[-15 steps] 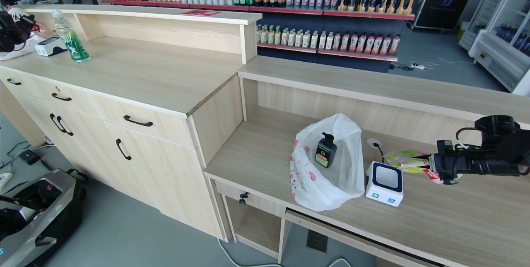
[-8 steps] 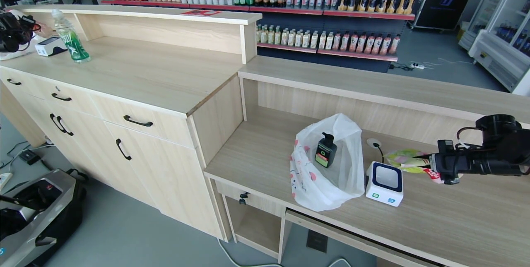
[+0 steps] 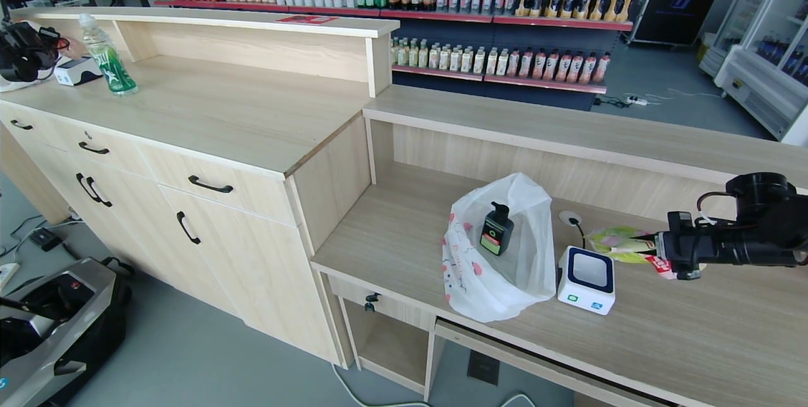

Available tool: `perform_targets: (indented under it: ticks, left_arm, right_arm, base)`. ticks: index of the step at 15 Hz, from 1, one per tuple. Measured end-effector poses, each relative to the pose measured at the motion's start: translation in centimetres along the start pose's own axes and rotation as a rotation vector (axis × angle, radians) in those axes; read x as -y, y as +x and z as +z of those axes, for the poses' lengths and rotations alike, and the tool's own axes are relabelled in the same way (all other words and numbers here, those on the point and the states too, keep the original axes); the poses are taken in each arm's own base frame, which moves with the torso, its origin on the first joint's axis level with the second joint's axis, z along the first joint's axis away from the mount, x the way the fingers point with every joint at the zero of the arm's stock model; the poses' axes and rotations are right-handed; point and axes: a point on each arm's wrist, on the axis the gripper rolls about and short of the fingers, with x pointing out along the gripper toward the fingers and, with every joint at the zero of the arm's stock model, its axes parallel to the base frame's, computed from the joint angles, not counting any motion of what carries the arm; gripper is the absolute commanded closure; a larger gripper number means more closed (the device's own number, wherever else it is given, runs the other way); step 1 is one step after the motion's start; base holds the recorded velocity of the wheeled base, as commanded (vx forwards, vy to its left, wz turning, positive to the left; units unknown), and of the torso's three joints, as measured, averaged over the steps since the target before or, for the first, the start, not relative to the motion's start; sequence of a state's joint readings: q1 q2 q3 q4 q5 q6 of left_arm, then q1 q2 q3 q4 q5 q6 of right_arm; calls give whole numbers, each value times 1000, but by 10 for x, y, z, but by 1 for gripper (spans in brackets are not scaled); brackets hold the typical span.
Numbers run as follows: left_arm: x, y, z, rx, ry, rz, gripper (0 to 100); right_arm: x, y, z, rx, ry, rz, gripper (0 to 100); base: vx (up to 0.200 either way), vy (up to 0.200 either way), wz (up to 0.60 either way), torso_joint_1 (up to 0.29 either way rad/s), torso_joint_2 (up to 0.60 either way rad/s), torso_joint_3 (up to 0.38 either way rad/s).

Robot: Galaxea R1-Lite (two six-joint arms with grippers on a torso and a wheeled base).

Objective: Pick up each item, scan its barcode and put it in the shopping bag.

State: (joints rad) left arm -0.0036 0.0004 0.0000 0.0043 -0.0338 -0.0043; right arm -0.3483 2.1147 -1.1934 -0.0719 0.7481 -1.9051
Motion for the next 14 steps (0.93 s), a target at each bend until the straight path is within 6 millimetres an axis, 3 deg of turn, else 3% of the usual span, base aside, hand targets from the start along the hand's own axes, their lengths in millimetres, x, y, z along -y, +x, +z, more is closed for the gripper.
perform_targets:
  ticks: [2, 4, 7, 9, 11, 14]
  left_arm:
    - [0, 0, 0, 0, 0, 0, 0]
    - [0, 0, 0, 0, 0, -1, 0]
    - [0, 0, 0, 0, 0, -1, 0]
    - [0, 0, 0, 0, 0, -1, 0]
    - [0, 0, 0, 0, 0, 0, 0]
    - [0, 0, 0, 0, 0, -1, 0]
  right_arm:
    - [10, -15, 11, -9, 39, -27, 100]
    - [22, -44, 32, -20, 184, -62, 100]
    - [36, -102, 88, 6, 703, -145, 100]
    - [30, -134, 127, -35, 935, -211, 100]
    - [17, -155, 151, -169, 982, -302, 100]
    - [12, -173, 169, -190, 969, -378, 100]
  base:
    - [0, 0, 0, 0, 0, 0]
    - [0, 0, 0, 0, 0, 0]
    - [0, 0, 0, 0, 0, 0]
    - [0, 0, 0, 0, 0, 0]
    - [0, 0, 0, 0, 0, 0]
    - [0, 0, 200, 1, 1, 1]
